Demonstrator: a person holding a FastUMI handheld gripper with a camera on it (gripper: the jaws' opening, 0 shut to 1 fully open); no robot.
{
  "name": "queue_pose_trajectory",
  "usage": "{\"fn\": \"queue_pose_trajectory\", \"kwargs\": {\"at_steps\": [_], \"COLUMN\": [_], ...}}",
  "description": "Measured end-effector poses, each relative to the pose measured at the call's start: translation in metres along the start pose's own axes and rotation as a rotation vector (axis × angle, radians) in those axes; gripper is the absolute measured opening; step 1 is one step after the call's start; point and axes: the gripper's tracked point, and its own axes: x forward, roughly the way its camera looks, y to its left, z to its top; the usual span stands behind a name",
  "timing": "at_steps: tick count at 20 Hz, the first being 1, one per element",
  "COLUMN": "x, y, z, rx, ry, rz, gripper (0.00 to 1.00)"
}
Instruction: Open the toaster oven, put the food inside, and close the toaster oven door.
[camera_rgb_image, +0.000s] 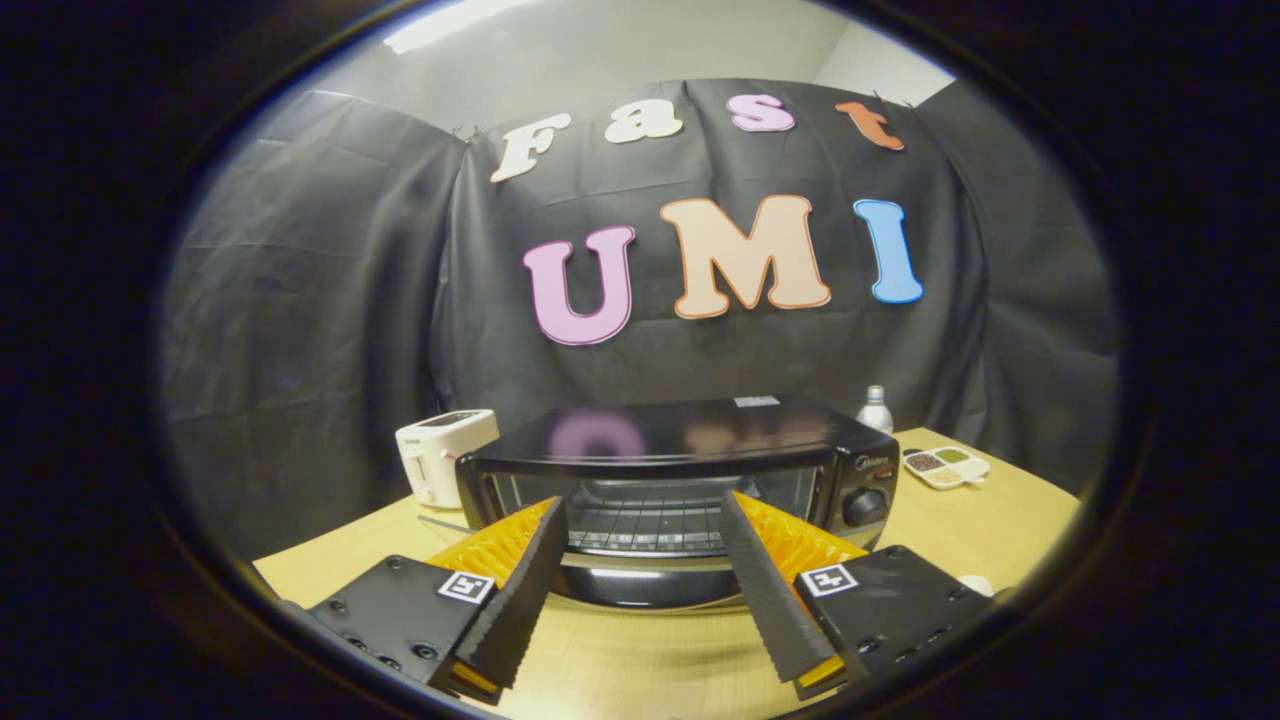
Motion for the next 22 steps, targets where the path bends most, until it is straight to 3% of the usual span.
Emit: {"fn": "queue_pose_trajectory", "kwargs": {"at_steps": [11,22], "x": [-0.055,-0.060], "y": [0.000,-0.002], "z": [-0.068,-0.134], "rx": [0.026,0.037], "ry": [0.186,0.361], "rz": [0.035,0.052], "gripper": [0.94,0.93]}}
